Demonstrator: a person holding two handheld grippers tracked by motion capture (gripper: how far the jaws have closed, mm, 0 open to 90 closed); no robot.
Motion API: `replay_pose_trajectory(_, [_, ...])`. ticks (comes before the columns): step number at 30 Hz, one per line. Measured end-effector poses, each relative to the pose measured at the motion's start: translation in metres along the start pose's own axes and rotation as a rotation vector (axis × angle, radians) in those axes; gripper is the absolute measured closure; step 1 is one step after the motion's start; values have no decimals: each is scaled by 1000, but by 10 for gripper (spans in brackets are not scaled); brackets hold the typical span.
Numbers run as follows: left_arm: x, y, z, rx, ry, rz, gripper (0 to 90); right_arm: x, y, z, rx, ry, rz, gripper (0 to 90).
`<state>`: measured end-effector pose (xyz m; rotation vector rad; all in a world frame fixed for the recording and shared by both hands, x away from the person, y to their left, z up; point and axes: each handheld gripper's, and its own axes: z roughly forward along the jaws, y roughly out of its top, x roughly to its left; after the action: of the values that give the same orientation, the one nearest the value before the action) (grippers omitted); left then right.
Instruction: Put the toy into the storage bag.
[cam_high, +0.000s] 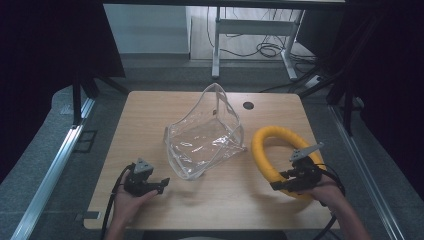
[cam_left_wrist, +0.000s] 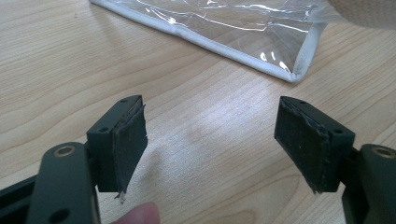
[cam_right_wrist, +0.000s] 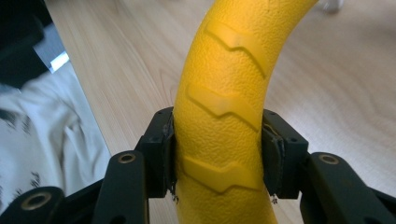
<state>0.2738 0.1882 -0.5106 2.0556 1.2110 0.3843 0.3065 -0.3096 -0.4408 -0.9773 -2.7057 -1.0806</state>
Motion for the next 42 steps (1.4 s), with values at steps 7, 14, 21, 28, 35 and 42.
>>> replay_pose_trajectory(7, [-1,0,1,2,0,-3,253,-7,-1,-18,-147,5,46,512])
replay_pose_trajectory(14, [0,0,0,1,3,-1,253,-8,0,-24,-216,-26,52,513])
replay_pose_trajectory(21, [0,0,0,-1,3,-1,253,-9,3,-36,-300,-56,56,515])
replay_pose_trajectory(28, [0,0,-1,-1,4,0,253,-10,3,-46,-362,-74,63,515])
replay_pose_trajectory(35, [-1,0,0,-1,5,-2,253,-5,6,-54,-458,-78,66,513])
replay_pose_trajectory(42, [-1,0,0,-4,5,-6,253,0,13,-55,-549,-79,74,513])
